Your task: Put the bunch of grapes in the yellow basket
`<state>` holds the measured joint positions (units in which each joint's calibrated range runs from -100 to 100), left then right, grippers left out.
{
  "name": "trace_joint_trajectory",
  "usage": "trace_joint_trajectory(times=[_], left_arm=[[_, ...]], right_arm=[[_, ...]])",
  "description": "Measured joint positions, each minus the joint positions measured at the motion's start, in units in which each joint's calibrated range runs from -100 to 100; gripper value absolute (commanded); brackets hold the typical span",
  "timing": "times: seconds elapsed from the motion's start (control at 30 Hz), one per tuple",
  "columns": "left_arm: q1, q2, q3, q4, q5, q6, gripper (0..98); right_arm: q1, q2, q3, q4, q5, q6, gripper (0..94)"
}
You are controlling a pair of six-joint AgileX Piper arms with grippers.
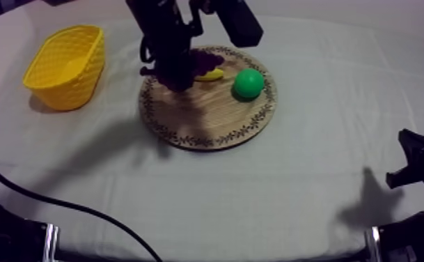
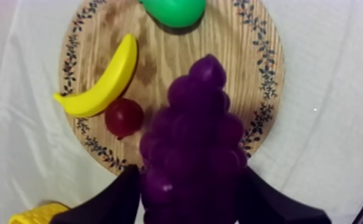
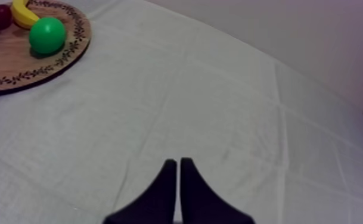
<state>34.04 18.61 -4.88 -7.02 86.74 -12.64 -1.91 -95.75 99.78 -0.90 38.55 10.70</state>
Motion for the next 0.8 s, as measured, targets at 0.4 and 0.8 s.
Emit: trace_joint_trajectory(times=[0.4,0.8], left_arm=[[-2.69,-3.28,-1.24,0.91,1.22,1.04,47.3],[-11.10,-6.59,-2.34,3.02,1.41,1.72,46.9]], right_arm=[[0.00,0.00,0.00,0.00,0.00,0.18,0.3],[0.00,0.00,0.00,0.00,0.00,0.18,0.3]])
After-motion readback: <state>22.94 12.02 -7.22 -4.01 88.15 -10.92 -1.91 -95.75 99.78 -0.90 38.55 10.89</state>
